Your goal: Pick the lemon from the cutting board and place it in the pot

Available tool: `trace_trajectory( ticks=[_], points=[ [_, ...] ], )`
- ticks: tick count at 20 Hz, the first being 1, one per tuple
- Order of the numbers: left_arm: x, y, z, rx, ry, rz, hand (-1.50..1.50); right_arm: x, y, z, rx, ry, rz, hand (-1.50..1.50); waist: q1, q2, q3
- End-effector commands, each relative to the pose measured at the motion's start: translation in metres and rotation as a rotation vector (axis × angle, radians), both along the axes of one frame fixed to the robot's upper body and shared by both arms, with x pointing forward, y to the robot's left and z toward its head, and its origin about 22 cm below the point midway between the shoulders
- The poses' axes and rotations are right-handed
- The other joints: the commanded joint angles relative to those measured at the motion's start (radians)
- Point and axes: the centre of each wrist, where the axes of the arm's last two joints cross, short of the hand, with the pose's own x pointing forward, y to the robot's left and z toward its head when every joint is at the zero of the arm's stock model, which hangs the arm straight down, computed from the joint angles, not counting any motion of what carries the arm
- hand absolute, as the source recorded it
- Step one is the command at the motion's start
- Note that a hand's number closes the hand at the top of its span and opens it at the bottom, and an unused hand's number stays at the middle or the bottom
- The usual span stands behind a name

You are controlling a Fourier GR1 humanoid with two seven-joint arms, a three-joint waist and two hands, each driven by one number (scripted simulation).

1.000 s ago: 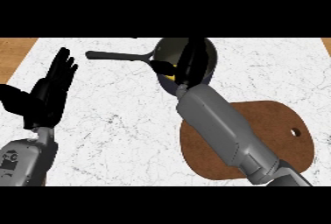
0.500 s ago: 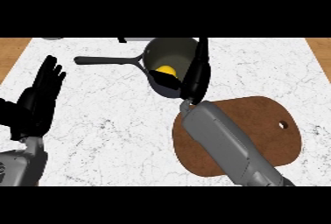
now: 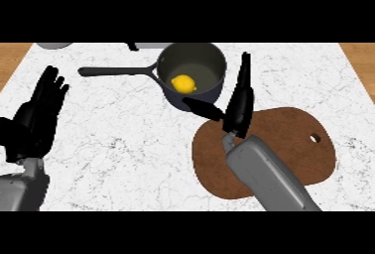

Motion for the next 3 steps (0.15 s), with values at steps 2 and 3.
trace_trajectory(
  ticks=[2,3],
  points=[
    [0.010,-0.015,0.002,-0.039,-0.014,0.012,0.00,-0.005,-0.014,0.011,0.010,0.006,0.020,-1.50,-0.008,0.002,-0.016],
    [-0.005,-0.008,-0.009,-0.033,-0.007,0.014,0.00,-0.011,-0.018,0.007,0.006,0.002,0.037,-1.50,-0.005,0.002,-0.016]
  ],
)
